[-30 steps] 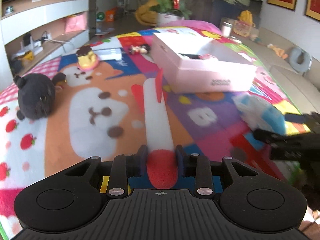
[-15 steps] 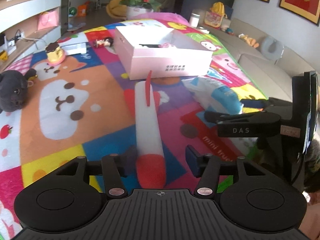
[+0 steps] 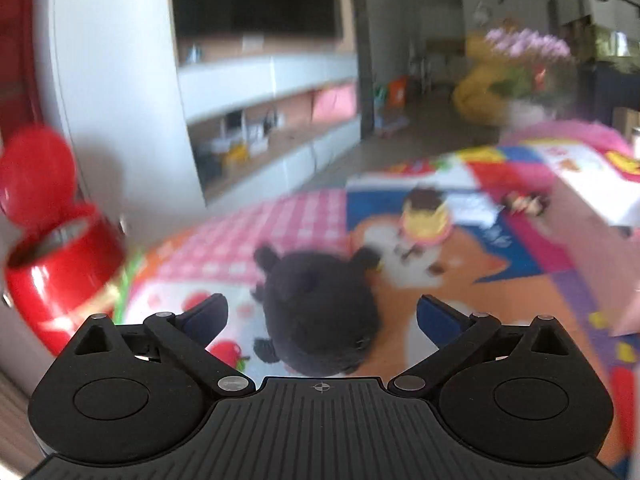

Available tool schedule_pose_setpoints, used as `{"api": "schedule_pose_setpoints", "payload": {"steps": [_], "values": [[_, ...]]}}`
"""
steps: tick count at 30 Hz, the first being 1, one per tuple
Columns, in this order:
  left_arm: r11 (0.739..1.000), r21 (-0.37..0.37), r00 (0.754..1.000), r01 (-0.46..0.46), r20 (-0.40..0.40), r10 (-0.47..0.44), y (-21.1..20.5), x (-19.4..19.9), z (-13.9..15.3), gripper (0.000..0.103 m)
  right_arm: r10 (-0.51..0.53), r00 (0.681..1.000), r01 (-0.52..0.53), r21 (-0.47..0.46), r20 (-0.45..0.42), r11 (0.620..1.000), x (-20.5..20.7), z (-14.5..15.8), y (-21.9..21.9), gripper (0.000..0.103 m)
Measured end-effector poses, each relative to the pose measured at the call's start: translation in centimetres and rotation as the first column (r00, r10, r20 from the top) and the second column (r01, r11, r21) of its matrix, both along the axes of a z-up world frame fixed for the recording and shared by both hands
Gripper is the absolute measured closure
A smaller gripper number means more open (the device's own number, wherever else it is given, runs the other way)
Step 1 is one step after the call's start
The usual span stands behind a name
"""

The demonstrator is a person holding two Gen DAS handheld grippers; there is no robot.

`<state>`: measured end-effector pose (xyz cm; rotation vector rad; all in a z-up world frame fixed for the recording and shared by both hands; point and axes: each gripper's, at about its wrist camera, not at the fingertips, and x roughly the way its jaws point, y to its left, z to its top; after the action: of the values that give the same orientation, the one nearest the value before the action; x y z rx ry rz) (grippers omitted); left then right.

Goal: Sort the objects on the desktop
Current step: 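Grasp the black plush toy with the left tool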

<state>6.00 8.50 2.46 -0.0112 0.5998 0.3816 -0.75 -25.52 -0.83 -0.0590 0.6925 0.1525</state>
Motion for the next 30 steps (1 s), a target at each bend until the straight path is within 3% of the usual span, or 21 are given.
{"api": "schedule_pose_setpoints", "payload": {"steps": [3, 4, 6, 10, 12, 15, 16, 18, 21, 24, 27, 30], "values": [[1.0, 0.009, 1.0, 0.003, -0.017, -0.002, 0.5, 1.5, -1.2, 0.005, -0.003, 1.0, 0.003, -0.001, 0.0, 1.0, 0.0, 0.0, 0.0, 0.0], [1.0, 0.012, 1.0, 0.018, -0.014, -0.018, 0.4, 1.5, -1.2, 0.031, -0.005, 1.0, 0.005, -0.002, 0.001, 1.0, 0.0, 0.0, 0.1, 0.0], [0.999, 0.01, 0.999, 0.049, -0.013, -0.049, -0.3, 1.4, -0.9, 0.03, -0.009, 1.0, 0.009, -0.003, 0.001, 1.0, 0.0, 0.0, 0.1, 0.0], [0.977, -0.076, 0.98, 0.2, 0.013, -0.2, -2.6, -0.6, -0.2, 0.031, -0.011, 1.0, 0.011, -0.003, 0.0, 1.0, 0.0, 0.0, 0.2, 0.0], [0.925, -0.189, 0.944, 0.33, 0.05, -0.326, -4.1, -1.9, 0.7, 0.031, -0.011, 1.0, 0.011, -0.002, 0.0, 1.0, 0.0, 0.0, 0.1, 0.0], [0.807, -0.351, 0.878, 0.475, 0.121, -0.463, -6.1, -3.4, 1.7, 0.031, -0.011, 1.0, 0.011, -0.002, 0.0, 1.0, 0.0, 0.0, 0.1, 0.0], [0.783, -0.374, 0.864, 0.497, 0.135, -0.485, -6.7, -3.7, 1.7, 0.031, -0.011, 1.0, 0.011, -0.003, 0.0, 1.0, 0.0, 0.0, 0.2, 0.0], [0.758, -0.406, 0.854, 0.51, 0.135, -0.502, -7.3, -3.8, 1.0, 0.029, -0.012, 1.0, 0.012, -0.002, 0.0, 1.0, 0.0, 0.0, 0.2, 0.0], [0.769, -0.432, 0.872, 0.471, 0.093, -0.481, -7.0, -3.6, -0.7, 0.028, -0.012, 1.0, 0.012, -0.003, 0.001, 1.0, 0.0, 0.0, 0.2, 0.0], [0.787, -0.449, 0.898, 0.423, 0.093, -0.43, -5.1, -3.7, -1.3, 0.016, -0.012, 1.0, 0.012, -0.004, 0.001, 1.0, 0.0, 0.0, 0.1, 0.0], [0.836, -0.402, 0.926, 0.374, 0.11, -0.361, -3.0, -4.7, -0.7, 0.007, -0.014, 1.0, 0.014, -0.005, 0.002, 1.0, -0.1, 0.0, 0.2, 0.0], [0.879, -0.358, 0.949, 0.316, 0.109, -0.297, -1.6, -5.4, 0.1, 0.005, -0.017, 1.0, 0.017, -0.006, 0.002, 1.0, -0.1, 0.0, 0.3, 0.0]]}}
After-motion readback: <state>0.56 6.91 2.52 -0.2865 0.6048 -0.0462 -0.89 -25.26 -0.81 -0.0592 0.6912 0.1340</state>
